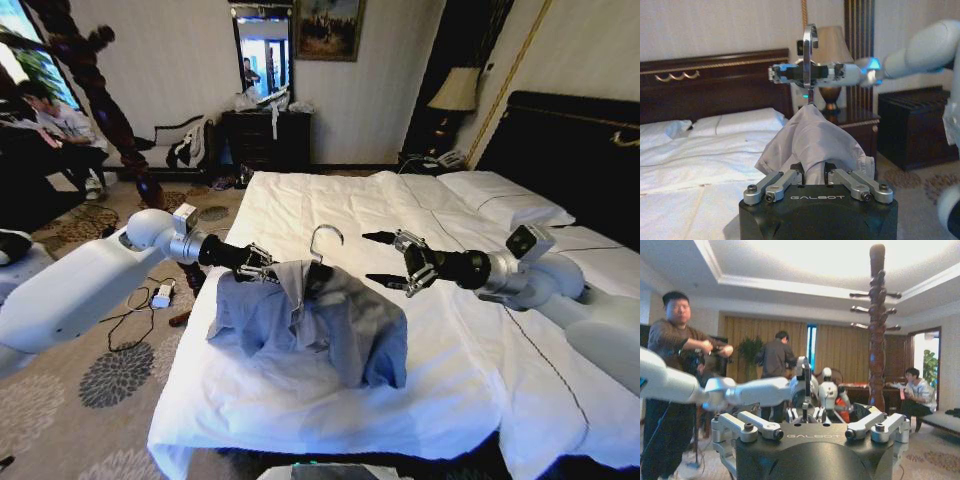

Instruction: Pick up the clothes from the bed and hang them on the clothes hanger.

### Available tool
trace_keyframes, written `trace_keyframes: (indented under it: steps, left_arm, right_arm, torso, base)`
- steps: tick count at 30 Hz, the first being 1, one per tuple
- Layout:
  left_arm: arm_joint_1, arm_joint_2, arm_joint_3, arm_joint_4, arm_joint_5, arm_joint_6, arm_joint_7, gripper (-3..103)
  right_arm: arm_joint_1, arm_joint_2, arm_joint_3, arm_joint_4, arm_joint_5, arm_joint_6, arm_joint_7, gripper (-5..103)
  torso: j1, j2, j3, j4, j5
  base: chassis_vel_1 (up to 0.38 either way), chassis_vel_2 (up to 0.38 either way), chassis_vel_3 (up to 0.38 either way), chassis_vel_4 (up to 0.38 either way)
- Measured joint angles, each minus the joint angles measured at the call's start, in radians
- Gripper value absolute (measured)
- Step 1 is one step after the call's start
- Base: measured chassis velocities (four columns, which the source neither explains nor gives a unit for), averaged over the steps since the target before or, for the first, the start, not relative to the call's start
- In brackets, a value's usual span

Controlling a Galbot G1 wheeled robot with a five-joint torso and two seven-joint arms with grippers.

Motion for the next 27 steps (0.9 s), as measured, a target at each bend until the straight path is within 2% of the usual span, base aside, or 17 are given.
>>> trace_keyframes:
  steps: [10,12,14,15,16,19,20,21,24,25,27]
  left_arm:
    - [0.043,0.009,-0.059,0.041,-0.035,0.006,-0.013,16]
    - [0.096,0.001,-0.100,0.041,-0.030,0.007,-0.020,16]
    - [0.154,-0.019,-0.160,0.041,-0.015,0.007,-0.027,16]
    - [0.194,-0.040,-0.210,0.045,-0.005,0.007,-0.034,16]
    - [0.194,-0.040,-0.210,0.045,-0.005,0.007,-0.034,16]
    - [0.269,-0.093,-0.308,0.065,0.017,0.007,-0.048,16]
    - [0.287,-0.110,-0.332,0.073,0.022,0.006,-0.049,16]
    - [0.287,-0.110,-0.332,0.073,0.022,0.006,-0.049,16]
    - [0.296,-0.129,-0.357,0.081,0.026,0.003,-0.049,16]
    - [0.296,-0.129,-0.357,0.081,0.026,0.003,-0.049,16]
    - [0.288,-0.135,-0.368,0.083,0.023,0.002,-0.049,16]
  right_arm:
    - [0.007,-0.015,0.012,0.009,0.022,0.008,0.023,100]
    - [0.007,-0.020,0.012,0.021,0.023,0.008,0.060,100]
    - [0.000,-0.030,0.013,0.045,0.026,0.008,0.138,100]
    - [-0.004,-0.037,0.013,0.064,0.035,0.007,0.203,100]
    - [-0.004,-0.037,0.013,0.064,0.035,0.007,0.203,100]
    - [-0.005,-0.056,0.013,0.107,0.066,0.001,0.394,100]
    - [-0.001,-0.063,0.013,0.123,0.076,-0.009,0.488,100]
    - [-0.001,-0.063,0.013,0.123,0.076,-0.009,0.488,100]
    - [0.013,-0.077,0.013,0.180,0.130,-0.075,0.752,100]
    - [0.013,-0.077,0.013,0.180,0.130,-0.075,0.752,100]
    - [0.026,-0.080,0.021,0.235,0.225,-0.123,0.920,100]
  torso:
    - [0.000,0.000,0.000,0.0000,0.0001]
    - [0.000,0.000,0.000,0.0001,0.0002]
    - [0.000,0.000,0.000,0.0002,-0.0003]
    - [0.000,0.000,0.000,0.0001,0.0000]
    - [0.000,0.000,0.000,0.0001,0.0000]
    - [0.000,0.000,0.000,-0.0001,-0.0004]
    - [0.000,0.000,0.000,-0.0001,-0.0003]
    - [0.000,0.000,0.000,-0.0001,-0.0003]
    - [0.000,0.000,0.000,0.0000,0.0000]
    - [0.000,0.000,0.000,0.0000,0.0000]
    - [0.000,0.000,0.000,-0.0001,0.0000]
  base:
    - [0.000,0.000,0.000,0.000]
    - [0.000,0.000,0.000,0.000]
    - [0.000,0.000,0.000,0.000]
    - [0.000,0.000,0.000,0.000]
    - [0.000,0.000,0.000,0.000]
    - [0.000,0.000,0.000,0.000]
    - [0.000,0.000,0.000,0.000]
    - [0.000,0.000,0.000,0.000]
    - [0.000,0.000,0.000,0.000]
    - [0.000,0.000,0.000,0.000]
    - [0.000,0.000,0.000,0.000]
